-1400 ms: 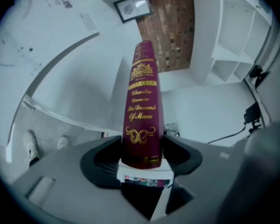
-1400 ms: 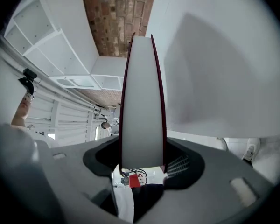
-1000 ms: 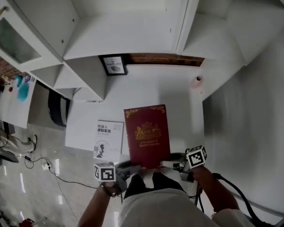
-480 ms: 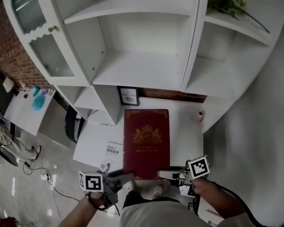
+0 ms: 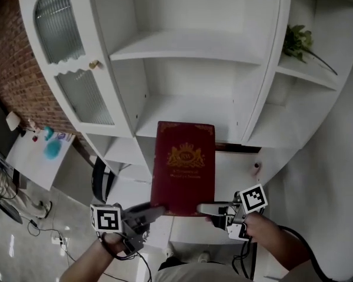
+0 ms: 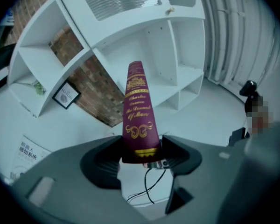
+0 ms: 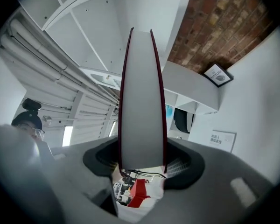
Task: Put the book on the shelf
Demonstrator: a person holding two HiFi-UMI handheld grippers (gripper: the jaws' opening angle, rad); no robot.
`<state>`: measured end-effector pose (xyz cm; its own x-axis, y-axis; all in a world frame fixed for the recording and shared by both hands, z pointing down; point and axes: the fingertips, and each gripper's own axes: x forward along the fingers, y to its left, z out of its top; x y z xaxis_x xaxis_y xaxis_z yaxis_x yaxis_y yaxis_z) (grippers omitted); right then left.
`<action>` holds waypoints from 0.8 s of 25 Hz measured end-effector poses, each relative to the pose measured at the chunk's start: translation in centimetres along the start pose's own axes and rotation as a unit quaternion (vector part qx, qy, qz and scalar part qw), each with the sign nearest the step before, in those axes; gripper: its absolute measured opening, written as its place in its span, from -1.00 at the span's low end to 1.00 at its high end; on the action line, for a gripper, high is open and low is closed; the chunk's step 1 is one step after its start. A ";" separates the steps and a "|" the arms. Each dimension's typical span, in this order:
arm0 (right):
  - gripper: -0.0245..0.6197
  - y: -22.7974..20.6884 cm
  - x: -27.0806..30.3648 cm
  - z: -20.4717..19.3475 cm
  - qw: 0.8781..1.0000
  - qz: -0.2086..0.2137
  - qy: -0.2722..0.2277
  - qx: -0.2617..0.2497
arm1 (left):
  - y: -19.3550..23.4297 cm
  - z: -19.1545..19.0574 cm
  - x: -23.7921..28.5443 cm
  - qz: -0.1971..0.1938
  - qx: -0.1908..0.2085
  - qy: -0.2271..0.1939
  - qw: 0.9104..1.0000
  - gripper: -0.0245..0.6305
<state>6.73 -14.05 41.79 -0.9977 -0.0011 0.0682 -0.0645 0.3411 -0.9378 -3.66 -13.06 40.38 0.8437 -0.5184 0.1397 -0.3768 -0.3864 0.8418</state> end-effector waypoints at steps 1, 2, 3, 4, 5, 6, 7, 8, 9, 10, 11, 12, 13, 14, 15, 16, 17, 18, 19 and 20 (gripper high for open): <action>-0.11 0.1 0.7 1.1 1.000 -0.001 -0.005 0.001 | 0.4 1.3 -0.3 0.001 0.000 -0.002 1.000 -0.05; -0.11 0.3 1.4 2.1 1.000 -0.001 -0.009 0.005 | 0.8 2.6 -0.5 0.000 -0.002 -0.004 1.000 -0.05; -0.11 0.3 2.2 3.1 1.000 -0.001 -0.013 0.011 | 1.1 3.9 -0.7 -0.002 -0.006 -0.006 1.000 -0.05; -0.11 0.4 2.8 4.1 1.000 -0.001 -0.017 0.016 | 1.4 5.1 -0.8 -0.007 -0.011 -0.009 1.000 -0.05; -0.11 0.4 3.4 5.1 1.000 -0.001 -0.020 0.021 | 1.7 6.2 -0.7 -0.014 -0.015 -0.011 1.000 -0.04; -0.11 0.4 3.8 6.0 0.999 -0.003 -0.023 0.025 | 2.0 7.3 -0.6 -0.019 -0.017 -0.012 1.000 -0.04; -0.11 0.3 4.2 7.0 0.999 -0.007 -0.026 0.027 | 2.5 8.2 -0.5 -0.022 -0.019 -0.013 1.000 -0.04; -0.11 0.2 4.6 7.9 0.999 -0.011 -0.029 0.030 | 3.0 9.1 -0.4 -0.022 -0.024 -0.014 0.999 -0.04; -0.11 0.1 5.1 8.8 0.999 -0.015 -0.031 0.035 | 3.5 9.9 -0.5 -0.022 -0.029 -0.016 0.999 -0.04; -0.11 -0.1 5.5 9.6 0.998 -0.019 -0.034 0.041 | 4.1 10.7 -0.5 -0.021 -0.039 -0.018 0.999 -0.04; -0.11 -0.4 5.9 10.3 0.998 -0.022 -0.036 0.051 | 4.6 11.4 -0.6 -0.022 -0.056 -0.023 0.998 -0.04; -0.11 -0.7 6.4 11.1 0.997 -0.024 -0.039 0.062 | 5.0 12.3 -0.5 -0.028 -0.073 -0.028 0.997 -0.04; -0.11 -1.0 6.9 11.9 0.996 -0.026 -0.044 0.072 | 5.4 13.2 -0.3 -0.036 -0.080 -0.034 0.996 -0.04; -0.11 -1.3 7.2 12.6 0.995 -0.027 -0.048 0.079 | 5.8 14.0 -0.1 -0.045 -0.082 -0.039 0.995 -0.04; -0.11 -1.7 7.4 13.0 0.995 -0.028 -0.052 0.084 | 6.3 14.4 0.2 -0.051 -0.082 -0.043 0.994 -0.04; -0.11 -2.2 7.4 13.3 0.994 -0.029 -0.057 0.087 | 6.8 14.5 0.5 -0.054 -0.080 -0.047 0.994 -0.04; -0.12 -2.6 7.3 13.4 0.994 -0.030 -0.063 0.089 | 7.3 14.2 0.7 -0.057 -0.080 -0.050 0.994 -0.03; -0.12 -3.0 7.3 13.6 0.993 -0.029 -0.070 0.091 | 7.7 14.0 0.8 -0.062 -0.086 -0.053 0.993 -0.03; -0.12 -3.2 7.3 13.8 0.992 -0.026 -0.076 0.094 | 7.9 13.8 0.8 -0.069 -0.094 -0.057 0.992 -0.03; -0.13 -3.3 7.5 14.2 0.992 -0.022 -0.081 0.097 | 8.1 13.9 0.8 -0.075 -0.098 -0.060 0.991 -0.02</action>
<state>-0.81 -28.52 40.58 -0.9831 -0.1693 0.0696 -0.0956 0.1510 -0.9839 -11.35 -27.24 40.07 0.8287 -0.5577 -0.0474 -0.1594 -0.3164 0.9351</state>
